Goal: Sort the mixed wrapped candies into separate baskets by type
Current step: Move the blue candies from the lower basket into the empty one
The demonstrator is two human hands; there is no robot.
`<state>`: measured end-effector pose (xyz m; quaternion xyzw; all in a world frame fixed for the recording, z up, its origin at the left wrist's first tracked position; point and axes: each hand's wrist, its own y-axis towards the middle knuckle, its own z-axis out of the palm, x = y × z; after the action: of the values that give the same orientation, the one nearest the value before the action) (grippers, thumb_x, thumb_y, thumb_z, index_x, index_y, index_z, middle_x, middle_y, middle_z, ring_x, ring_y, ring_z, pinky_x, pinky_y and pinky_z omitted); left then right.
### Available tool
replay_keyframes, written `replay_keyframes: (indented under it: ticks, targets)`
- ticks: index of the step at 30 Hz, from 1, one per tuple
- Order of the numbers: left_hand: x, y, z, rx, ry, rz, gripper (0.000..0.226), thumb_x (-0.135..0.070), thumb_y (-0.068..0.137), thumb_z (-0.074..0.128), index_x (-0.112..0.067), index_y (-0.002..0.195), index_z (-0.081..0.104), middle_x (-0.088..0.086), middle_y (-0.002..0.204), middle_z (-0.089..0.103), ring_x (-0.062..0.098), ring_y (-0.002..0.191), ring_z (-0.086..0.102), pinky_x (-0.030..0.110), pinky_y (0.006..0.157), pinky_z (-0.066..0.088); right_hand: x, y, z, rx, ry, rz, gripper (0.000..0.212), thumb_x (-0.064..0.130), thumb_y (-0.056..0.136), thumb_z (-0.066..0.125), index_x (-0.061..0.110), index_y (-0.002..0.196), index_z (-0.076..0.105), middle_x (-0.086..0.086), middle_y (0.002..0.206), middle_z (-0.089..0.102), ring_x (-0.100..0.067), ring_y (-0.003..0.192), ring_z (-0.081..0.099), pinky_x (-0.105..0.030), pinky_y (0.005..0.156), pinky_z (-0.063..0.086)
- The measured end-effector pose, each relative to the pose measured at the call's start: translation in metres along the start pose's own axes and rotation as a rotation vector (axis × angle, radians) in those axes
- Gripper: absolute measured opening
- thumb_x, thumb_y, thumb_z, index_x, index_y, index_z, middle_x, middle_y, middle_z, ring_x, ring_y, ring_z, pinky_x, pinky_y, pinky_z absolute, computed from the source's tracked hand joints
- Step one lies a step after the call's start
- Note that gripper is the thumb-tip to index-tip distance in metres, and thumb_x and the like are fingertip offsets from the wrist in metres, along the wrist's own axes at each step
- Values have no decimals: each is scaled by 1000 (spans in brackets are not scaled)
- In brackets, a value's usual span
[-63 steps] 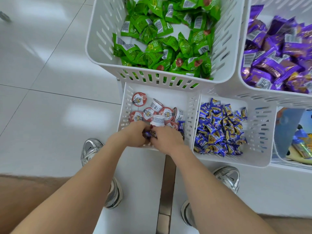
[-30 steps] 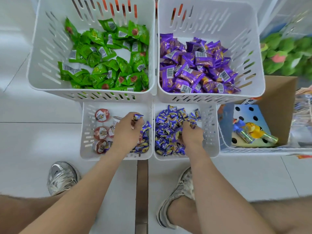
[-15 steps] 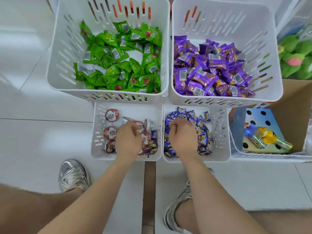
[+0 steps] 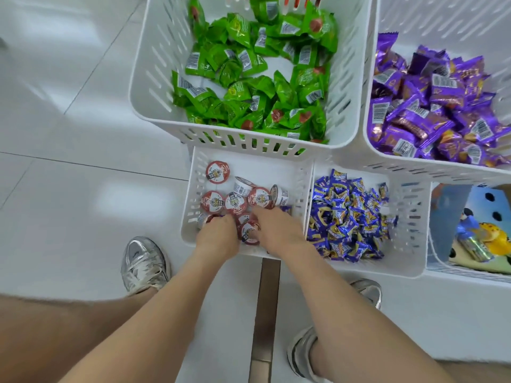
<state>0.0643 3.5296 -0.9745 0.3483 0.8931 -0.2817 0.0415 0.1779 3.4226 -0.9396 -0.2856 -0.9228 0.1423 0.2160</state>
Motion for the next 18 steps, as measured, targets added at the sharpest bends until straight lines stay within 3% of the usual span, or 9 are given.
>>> replay_keyframes:
  ticks: [2,4,6,8,10,13,16,18]
  targets:
    - [6,7,3,71,-43,48,36,-13,87,53,-11,122,57,11,120,64,32,108,62,39,84,53,-4,8,-3,-7,147,9,24,36,92,73,28,112,62,2,106,67,-23,100,64,-35,76,48]
    - [10,11,2,107,-97,103,30,-19,89,57,-11,118,61,10,117,67,30,105,62,39,86,53,-8,15,-9,-75,308,26,15,33,91,76,29,101,65,10,83,63,-14,79,63,-27,65,43]
    - [11,10,-2,101,-107,137,21,-24,91,63,-11,107,65,9,103,69,31,96,63,35,77,50,-10,19,-16,-203,463,62,10,26,95,72,29,104,69,10,74,64,-6,65,64,-26,60,49]
    - [11,9,-7,72,-99,134,13,-26,88,69,-14,86,64,6,83,66,30,81,62,32,65,45,-11,21,-20,-304,535,99,27,17,99,66,24,125,68,1,89,75,-12,79,74,-36,77,62]
    - [9,9,-10,65,-71,137,12,-18,84,68,-14,74,64,4,74,63,28,74,61,31,61,45,-10,21,-23,-318,423,129,44,16,101,62,18,144,55,-9,100,76,-24,95,73,-42,90,60]
    - [10,12,-13,138,-65,193,26,-6,79,60,-19,84,82,1,85,76,26,82,69,32,72,58,-8,19,-25,-334,314,170,36,21,100,64,14,134,57,-12,93,73,-29,92,70,-44,82,60]
    - [13,12,-18,209,-27,255,28,-11,89,60,-24,103,81,0,104,77,24,93,69,32,83,58,-9,14,-24,-283,218,154,16,21,98,64,12,111,63,-8,91,72,-26,88,70,-40,75,61]
    - [14,12,-21,239,-11,285,31,-13,93,58,-24,113,78,0,115,74,25,102,67,34,91,56,-9,11,-21,-210,163,159,23,25,98,65,9,114,62,-11,98,69,-27,94,68,-39,76,60]
